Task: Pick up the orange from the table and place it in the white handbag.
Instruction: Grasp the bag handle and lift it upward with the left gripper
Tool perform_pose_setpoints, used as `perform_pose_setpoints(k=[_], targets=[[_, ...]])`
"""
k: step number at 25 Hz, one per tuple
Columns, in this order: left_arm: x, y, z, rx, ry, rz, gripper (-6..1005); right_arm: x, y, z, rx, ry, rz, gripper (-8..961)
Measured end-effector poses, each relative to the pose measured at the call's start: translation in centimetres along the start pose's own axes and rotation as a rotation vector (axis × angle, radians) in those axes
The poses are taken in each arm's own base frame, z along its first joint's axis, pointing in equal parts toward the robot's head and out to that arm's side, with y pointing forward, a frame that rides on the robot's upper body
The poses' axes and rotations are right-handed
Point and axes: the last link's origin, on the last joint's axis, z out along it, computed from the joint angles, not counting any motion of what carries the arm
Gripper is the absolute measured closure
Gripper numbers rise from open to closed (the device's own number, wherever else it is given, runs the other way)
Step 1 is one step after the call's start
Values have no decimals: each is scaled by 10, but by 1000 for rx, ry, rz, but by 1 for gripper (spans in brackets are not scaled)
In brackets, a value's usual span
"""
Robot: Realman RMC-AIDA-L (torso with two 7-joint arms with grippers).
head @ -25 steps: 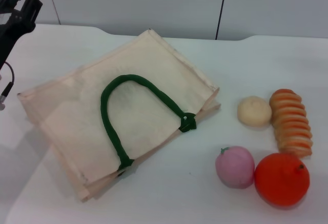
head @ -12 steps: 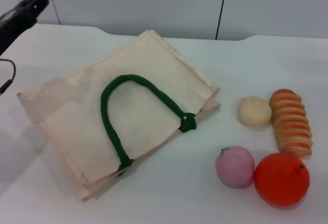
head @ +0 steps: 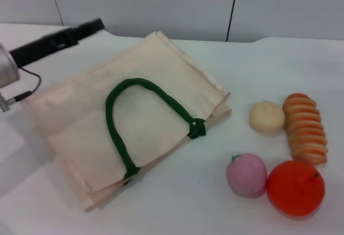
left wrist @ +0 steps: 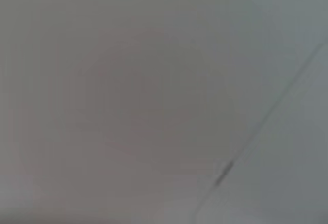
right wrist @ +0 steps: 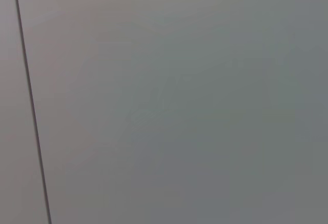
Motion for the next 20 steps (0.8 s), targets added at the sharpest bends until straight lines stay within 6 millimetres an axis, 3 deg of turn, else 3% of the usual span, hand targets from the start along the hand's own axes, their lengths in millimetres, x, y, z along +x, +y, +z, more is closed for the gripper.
perform_pose_setpoints(k=[9, 20], targets=[[-4, 11, 10, -48, -182, 113, 502, 0, -1, -1, 3, 1, -1, 120], [-15, 15, 4, -91, -368, 275, 501, 2, -4, -2, 16, 17, -4, 119]])
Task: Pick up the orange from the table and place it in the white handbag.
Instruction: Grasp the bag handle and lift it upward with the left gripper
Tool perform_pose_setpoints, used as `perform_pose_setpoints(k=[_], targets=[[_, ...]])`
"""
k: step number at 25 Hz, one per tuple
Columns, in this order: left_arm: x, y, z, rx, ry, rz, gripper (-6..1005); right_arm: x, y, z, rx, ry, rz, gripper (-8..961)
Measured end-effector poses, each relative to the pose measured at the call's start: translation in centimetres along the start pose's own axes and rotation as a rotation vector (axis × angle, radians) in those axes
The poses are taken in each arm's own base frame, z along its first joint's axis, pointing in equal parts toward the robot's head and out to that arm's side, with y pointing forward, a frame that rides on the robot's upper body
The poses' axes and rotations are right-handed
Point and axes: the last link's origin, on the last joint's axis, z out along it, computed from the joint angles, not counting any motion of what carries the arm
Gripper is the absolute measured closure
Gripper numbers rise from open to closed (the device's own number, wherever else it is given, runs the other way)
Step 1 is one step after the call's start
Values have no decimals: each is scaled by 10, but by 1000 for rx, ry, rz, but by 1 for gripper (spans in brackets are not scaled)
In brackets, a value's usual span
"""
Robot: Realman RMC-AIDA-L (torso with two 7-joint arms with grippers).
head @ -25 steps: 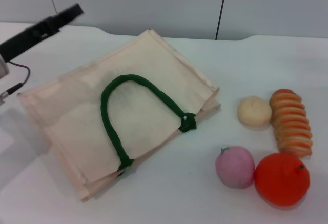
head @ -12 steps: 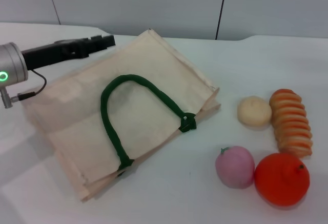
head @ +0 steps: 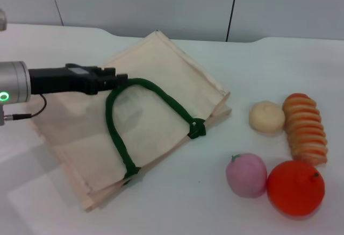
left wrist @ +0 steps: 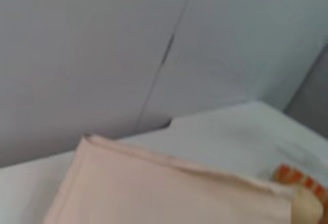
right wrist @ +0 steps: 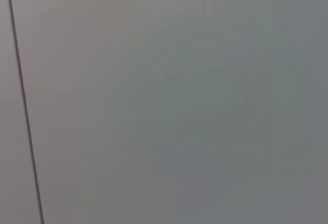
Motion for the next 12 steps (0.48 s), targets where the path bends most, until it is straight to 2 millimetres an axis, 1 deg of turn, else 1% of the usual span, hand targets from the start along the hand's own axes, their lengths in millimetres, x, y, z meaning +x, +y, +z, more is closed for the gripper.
perform_pose_setpoints(k=[3, 9, 12], targets=[[3, 0, -4, 1, -49, 33, 501, 1, -1, 0, 4, 5, -1, 119], [10, 2, -21, -2, -112, 76, 501, 1, -1, 0, 4, 5, -1, 119], [9, 3, -23, 0, -180, 93, 501, 1, -1, 0, 4, 5, -1, 119]])
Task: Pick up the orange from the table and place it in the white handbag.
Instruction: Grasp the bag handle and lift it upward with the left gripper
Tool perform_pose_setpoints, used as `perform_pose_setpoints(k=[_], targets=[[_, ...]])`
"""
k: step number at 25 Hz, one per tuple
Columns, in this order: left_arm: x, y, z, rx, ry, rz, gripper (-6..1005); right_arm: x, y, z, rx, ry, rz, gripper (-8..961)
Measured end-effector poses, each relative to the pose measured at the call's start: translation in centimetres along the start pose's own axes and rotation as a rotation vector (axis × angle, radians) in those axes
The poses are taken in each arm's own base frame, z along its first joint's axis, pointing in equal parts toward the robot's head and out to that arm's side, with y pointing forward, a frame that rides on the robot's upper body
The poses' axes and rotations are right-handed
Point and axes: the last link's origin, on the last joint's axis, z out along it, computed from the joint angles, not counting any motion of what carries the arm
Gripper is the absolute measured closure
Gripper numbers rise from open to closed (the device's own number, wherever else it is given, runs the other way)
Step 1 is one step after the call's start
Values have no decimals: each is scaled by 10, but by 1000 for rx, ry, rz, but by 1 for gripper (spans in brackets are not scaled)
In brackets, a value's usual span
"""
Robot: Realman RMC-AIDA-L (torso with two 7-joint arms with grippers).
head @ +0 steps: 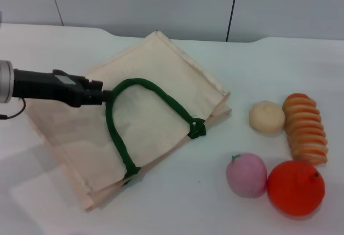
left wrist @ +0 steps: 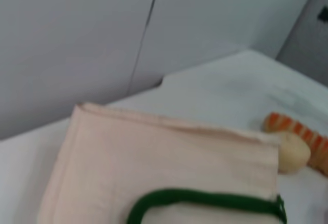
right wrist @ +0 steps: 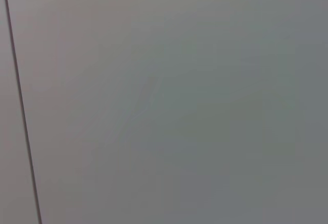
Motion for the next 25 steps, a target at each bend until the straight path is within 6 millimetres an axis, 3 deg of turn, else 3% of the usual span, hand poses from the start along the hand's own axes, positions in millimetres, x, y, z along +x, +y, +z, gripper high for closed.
perform_pose_setpoints(k=[7, 16, 25], targets=[[5, 1, 1, 2, -91, 86, 502, -1, -1, 0, 1, -1, -2, 119], [17, 3, 8, -23, -192, 203, 395, -1, 0, 1, -1, -1, -3, 119], [21, 9, 19, -78, -257, 321, 398, -1, 0, 2, -1, -2, -3, 120]])
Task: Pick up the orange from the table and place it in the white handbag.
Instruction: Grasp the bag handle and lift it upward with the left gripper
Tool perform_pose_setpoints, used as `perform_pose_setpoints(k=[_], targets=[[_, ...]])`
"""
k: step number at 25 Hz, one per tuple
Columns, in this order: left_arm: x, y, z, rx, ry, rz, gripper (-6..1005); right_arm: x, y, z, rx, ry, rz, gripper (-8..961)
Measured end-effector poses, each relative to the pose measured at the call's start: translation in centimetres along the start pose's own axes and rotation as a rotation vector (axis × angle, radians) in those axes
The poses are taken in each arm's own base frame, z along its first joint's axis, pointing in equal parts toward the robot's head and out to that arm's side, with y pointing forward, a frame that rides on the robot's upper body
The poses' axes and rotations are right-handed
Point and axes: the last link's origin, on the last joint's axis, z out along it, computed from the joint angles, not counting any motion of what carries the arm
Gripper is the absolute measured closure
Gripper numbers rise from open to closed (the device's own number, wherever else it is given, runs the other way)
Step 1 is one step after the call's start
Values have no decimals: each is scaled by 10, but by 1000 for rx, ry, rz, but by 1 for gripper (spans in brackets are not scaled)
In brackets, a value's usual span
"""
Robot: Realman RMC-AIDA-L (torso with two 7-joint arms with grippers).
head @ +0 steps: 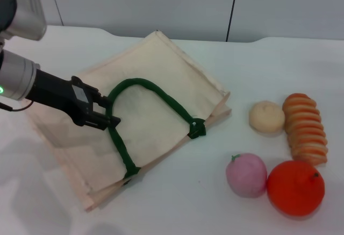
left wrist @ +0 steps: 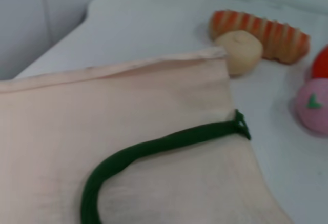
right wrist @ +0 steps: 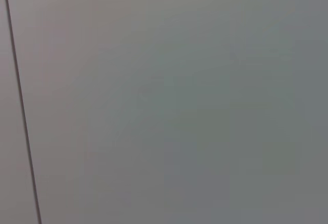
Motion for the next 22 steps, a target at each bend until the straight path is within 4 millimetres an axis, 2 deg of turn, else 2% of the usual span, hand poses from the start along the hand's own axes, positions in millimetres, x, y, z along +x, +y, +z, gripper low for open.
perform_pose_setpoints(k=[22], targets=[[6, 1, 13, -58, -108, 371, 397, 1, -3, 0, 8, 9, -2, 120]])
